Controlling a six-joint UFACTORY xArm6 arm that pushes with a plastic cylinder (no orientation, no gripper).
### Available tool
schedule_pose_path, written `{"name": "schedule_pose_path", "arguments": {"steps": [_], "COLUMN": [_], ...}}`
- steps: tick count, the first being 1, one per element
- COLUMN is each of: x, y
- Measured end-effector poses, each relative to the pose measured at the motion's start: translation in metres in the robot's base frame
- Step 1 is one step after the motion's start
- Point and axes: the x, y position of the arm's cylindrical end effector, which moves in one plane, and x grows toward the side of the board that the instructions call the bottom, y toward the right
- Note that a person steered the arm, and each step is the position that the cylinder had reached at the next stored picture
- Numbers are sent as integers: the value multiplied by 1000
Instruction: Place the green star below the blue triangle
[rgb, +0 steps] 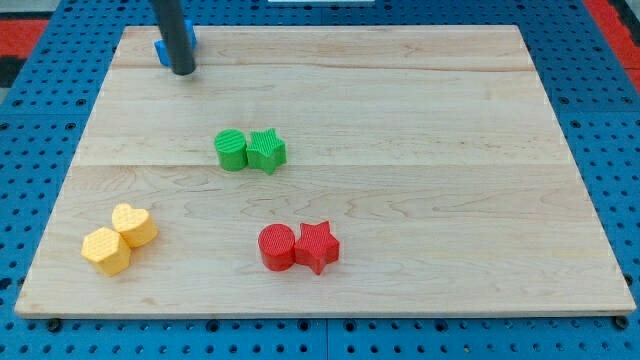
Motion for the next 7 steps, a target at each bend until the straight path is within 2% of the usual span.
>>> {"name": "schedule_pose_path", "arguments": {"steps": [1, 2, 3, 4, 5, 6, 7], "x": [2, 24, 65, 65, 112, 173, 171], "y": [-1, 20, 69, 166, 211, 213, 150]}}
